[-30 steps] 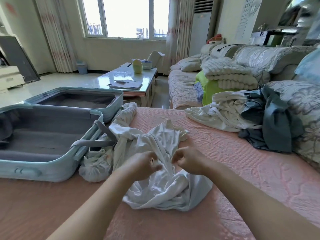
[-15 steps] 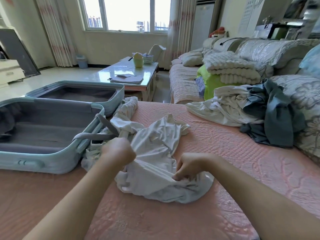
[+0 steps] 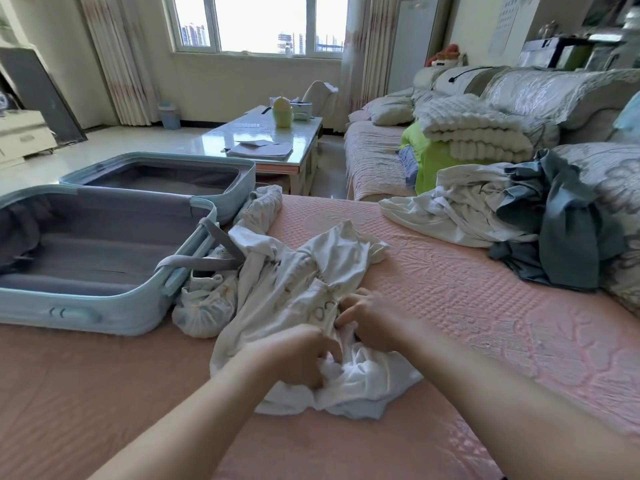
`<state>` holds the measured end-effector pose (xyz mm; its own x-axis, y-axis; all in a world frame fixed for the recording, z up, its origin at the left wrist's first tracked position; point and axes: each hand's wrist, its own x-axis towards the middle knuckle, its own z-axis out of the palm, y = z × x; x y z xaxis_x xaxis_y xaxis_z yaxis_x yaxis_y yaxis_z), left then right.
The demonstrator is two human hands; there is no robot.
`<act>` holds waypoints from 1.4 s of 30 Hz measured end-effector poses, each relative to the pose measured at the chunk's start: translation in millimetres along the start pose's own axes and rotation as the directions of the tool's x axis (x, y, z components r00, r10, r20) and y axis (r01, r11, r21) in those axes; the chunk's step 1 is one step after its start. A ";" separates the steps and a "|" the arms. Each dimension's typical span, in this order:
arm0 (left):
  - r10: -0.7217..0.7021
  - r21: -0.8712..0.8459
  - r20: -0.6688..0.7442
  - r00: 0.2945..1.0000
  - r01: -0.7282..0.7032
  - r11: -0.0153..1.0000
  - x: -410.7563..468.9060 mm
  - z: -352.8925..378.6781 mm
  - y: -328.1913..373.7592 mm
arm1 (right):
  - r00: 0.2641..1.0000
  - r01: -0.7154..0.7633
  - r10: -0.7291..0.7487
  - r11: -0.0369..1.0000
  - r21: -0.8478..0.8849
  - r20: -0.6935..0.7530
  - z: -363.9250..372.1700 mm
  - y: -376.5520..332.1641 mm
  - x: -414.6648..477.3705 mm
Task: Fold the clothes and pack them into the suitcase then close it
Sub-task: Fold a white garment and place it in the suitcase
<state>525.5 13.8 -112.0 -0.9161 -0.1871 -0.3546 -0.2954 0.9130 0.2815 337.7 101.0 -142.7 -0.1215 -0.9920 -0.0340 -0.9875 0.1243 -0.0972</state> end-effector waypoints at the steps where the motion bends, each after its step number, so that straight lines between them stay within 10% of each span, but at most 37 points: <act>1: -0.012 0.020 -0.038 0.999 0.013 1.000 1.9 -3.3 -3.4 | 0.999 0.027 -0.027 1.000 0.005 -0.042 1.3 0.5 3.4; 9: -0.319 0.107 -0.089 0.943 0.328 0.939 -28.6 -47.9 -49.2 | 0.995 -0.015 0.031 0.985 0.172 -0.091 -30.0 -8.5 -5.2; 14: -0.324 0.219 0.114 0.939 0.294 0.930 -13.8 -46.4 -30.2 | 0.857 -0.175 0.125 0.983 0.054 0.500 -55.0 -14.7 -31.0; 18: -0.377 0.093 0.317 0.870 0.368 0.925 12.5 -33.4 -20.3 | 0.650 -0.508 0.033 0.762 0.402 0.759 -71.4 -21.5 -50.7; 22: -0.243 -0.121 -0.167 0.956 0.225 0.967 29.5 -38.1 -25.5 | 0.926 -0.367 0.259 0.796 0.481 0.276 -58.9 4.9 -20.3; 25: -0.183 -0.005 -0.485 0.855 0.207 0.978 47.7 -36.6 -41.8 | 0.945 -0.279 0.313 0.922 0.267 -0.093 -38.8 21.1 12.1; 33: -0.347 0.149 -0.267 0.899 0.394 0.907 83.6 -39.9 -74.1 | 0.992 -0.119 0.118 0.992 0.052 0.035 -8.8 33.5 61.1; 38: -0.346 -0.116 -0.477 0.808 0.332 0.936 104.0 -55.8 -66.6 | 0.989 -0.131 0.127 0.990 -0.059 -0.074 -19.9 66.7 34.5; 42: -0.281 -0.243 -0.657 0.699 0.156 0.957 134.4 -67.5 -34.1 | 0.894 -0.444 0.424 0.882 -0.156 -0.143 -36.6 105.9 -9.1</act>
<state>394.1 -67.0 -109.1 -0.7356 -0.6259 0.2591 -0.4918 0.7565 0.4311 230.6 122.4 -116.3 -0.5418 -0.8375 0.0710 -0.8333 0.5463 0.0850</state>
